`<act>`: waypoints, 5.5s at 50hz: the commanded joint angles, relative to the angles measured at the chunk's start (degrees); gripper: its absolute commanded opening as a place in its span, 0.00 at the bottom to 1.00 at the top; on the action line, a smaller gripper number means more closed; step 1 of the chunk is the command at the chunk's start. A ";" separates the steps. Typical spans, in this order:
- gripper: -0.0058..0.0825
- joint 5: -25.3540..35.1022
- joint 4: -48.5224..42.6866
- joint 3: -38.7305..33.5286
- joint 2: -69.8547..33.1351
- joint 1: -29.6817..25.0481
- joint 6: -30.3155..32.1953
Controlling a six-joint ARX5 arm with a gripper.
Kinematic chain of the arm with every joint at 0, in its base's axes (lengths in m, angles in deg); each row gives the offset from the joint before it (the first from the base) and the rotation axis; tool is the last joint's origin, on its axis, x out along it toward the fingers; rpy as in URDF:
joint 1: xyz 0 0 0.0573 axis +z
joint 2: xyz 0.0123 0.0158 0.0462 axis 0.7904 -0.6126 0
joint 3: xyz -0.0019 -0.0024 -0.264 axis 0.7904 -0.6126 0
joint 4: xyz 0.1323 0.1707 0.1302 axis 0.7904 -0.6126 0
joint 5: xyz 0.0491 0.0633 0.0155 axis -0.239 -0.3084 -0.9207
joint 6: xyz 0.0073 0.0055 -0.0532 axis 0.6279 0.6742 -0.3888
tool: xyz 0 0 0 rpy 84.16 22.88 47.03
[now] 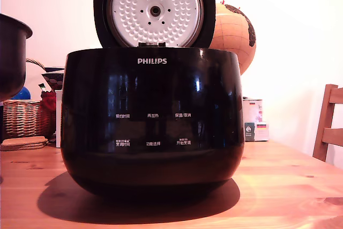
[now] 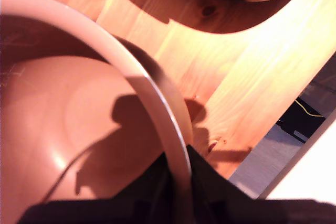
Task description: Place the pot you are holding inside the rice cooker
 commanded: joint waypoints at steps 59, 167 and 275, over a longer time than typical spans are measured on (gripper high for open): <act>0.04 7.80 1.53 14.14 -0.46 -3.08 -1.49; 0.04 9.29 1.07 34.80 -28.52 -28.59 -0.33; 0.06 14.34 8.55 14.64 -21.64 -31.28 1.18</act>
